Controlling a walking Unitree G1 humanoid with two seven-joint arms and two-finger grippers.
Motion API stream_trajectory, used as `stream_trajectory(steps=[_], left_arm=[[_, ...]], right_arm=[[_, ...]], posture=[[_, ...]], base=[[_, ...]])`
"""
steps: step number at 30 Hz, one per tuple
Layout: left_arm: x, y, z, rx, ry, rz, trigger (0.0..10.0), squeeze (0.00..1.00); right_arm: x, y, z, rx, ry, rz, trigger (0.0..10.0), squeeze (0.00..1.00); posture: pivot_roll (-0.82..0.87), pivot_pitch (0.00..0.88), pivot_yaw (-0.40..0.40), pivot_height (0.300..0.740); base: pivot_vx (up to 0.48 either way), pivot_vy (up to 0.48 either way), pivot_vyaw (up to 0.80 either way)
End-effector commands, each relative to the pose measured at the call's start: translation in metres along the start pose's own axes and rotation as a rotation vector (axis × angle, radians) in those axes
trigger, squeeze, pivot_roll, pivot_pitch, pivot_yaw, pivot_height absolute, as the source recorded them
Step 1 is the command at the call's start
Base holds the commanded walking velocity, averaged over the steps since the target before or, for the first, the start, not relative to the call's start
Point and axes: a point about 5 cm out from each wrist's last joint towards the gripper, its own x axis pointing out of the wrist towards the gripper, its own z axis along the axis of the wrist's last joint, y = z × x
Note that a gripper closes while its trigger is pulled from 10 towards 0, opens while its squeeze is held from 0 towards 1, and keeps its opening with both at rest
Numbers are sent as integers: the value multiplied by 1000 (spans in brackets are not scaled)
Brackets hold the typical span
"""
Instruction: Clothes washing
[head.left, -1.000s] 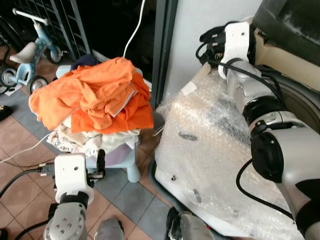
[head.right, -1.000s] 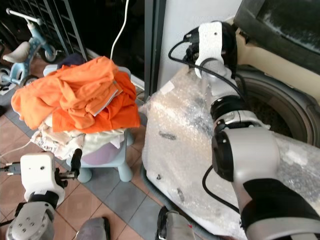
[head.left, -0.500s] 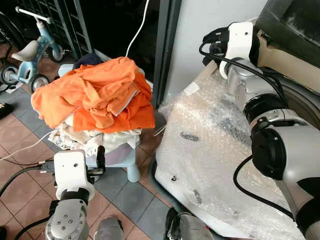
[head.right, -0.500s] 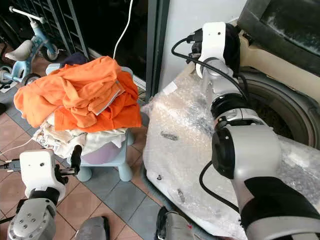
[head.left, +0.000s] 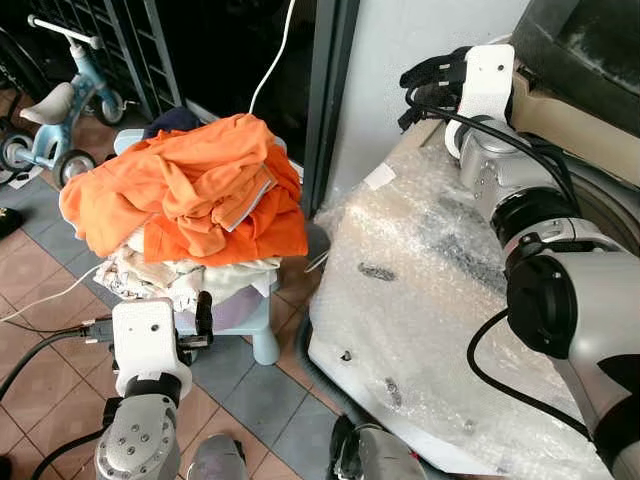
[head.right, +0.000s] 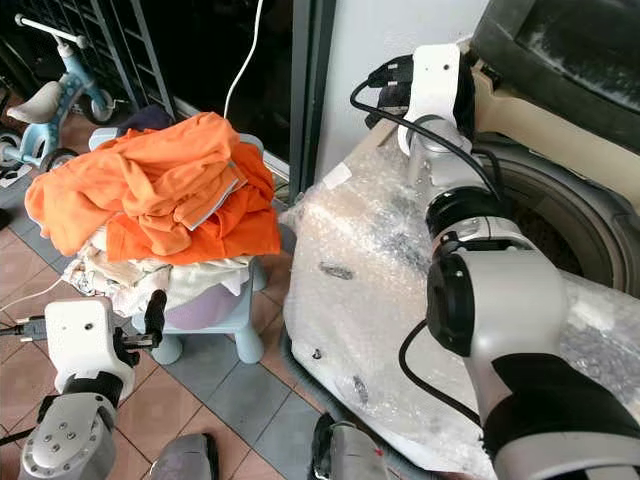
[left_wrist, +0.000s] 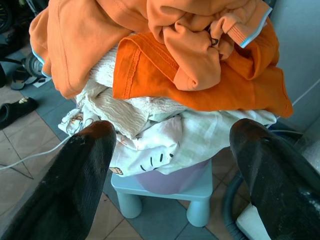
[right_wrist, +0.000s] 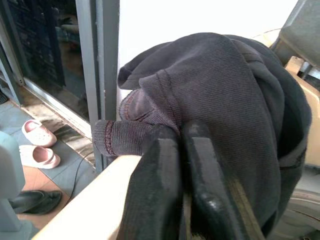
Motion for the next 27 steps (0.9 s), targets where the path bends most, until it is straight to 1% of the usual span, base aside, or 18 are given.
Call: stream_trajectory(steps=[1, 5, 7, 9, 11, 12, 13, 14, 15, 16, 17, 18, 19, 20, 21, 24, 25, 27], left_arm=[[1, 1, -3, 8, 14, 14, 10000, 0], [8, 1, -1, 9, -1, 12, 10000, 0], [14, 0, 0, 7, -12, 11, 10000, 0], [21, -3, 2, 1, -32, -1, 10000, 0], [28, -6, 4, -2, -46, -10, 10000, 0], [29, -6, 4, -3, -48, -11, 10000, 0], [37, -7, 4, -2, -56, -19, 10000, 0], [39, -8, 5, -3, -64, -25, 10000, 0], [42, -8, 5, -2, -67, -30, 10000, 0], [45, -9, 5, -1, -69, -34, 10000, 0], [51, -11, 4, 5, -72, -43, 10000, 0], [51, -11, 4, 5, -72, -43, 10000, 0], [56, -14, 3, 14, -74, -49, 10000, 0], [62, -18, 4, 24, -76, -57, 10000, 0], [66, -20, 4, 33, -80, -63, 10000, 0], [76, -23, 5, 47, -84, -61, 10000, 0], [77, -23, 5, 54, -90, -61, 10000, 0], [81, -24, 4, 53, -85, -68, 10000, 0]], right_arm=[[-1, -12, -11, 21, 43, -40, 0, 0], [-1, -24, 2, 42, -29, -65, 0, 0], [-2, -41, 9, 24, -67, -112, 0, 0], [-6, -69, 16, 2, -115, -210, 0, 0], [-11, -92, 22, -14, -153, -291, 0, 0], [-12, -96, 23, -18, -158, -306, 0, 0], [-18, -116, 24, -33, -176, -378, 0, 0], [-23, -131, 24, -55, -183, -426, 0, 0], [-26, -138, 18, -69, -174, -428, 0, 0], [-28, -141, 12, -90, -155, -422, 2196, 0], [-29, -142, -6, -100, -116, -375, 10000, 0], [-29, -142, -6, -100, -116, -375, 10000, 0], [-31, -140, -19, -95, -112, -333, 10000, 1000], [-34, -137, -28, -128, -135, -290, 10000, 1000], [-36, -135, -29, -173, -155, -278, 10000, 1000], [-40, -118, -22, -293, -257, -184, 10000, 1000], [-41, -116, -22, -305, -267, -174, 10000, 1000], [-43, -102, -21, -334, -322, -107, 10000, 1000]], posture=[[167, 158, -96, 740], [161, 138, -96, 740], [145, 114, -93, 740], [132, 96, -88, 740], [111, 67, -78, 740], [111, 67, -78, 740], [84, 34, -65, 740], [78, 29, -62, 740], [64, 16, -53, 740], [48, 4, -42, 740], [31, 0, -27, 740], [31, 0, -27, 740], [14, 0, -10, 740], [4, 0, 2, 740], [-2, 0, 8, 740], [-21, 0, 26, 740], [-21, 0, 26, 740], [-42, 0, 46, 740]], base=[[0, 0, 0], [0, 0, 0], [0, 0, 0], [0, 0, 0], [0, 0, 0], [0, 0, 0], [0, 0, 0], [0, 0, 0], [0, 0, 0], [0, 0, 0], [0, 0, 0], [0, 0, 0], [0, 0, 0], [0, 0, 0], [0, 0, 0], [0, 0, 0], [0, 0, 0], [0, 0, 0]])
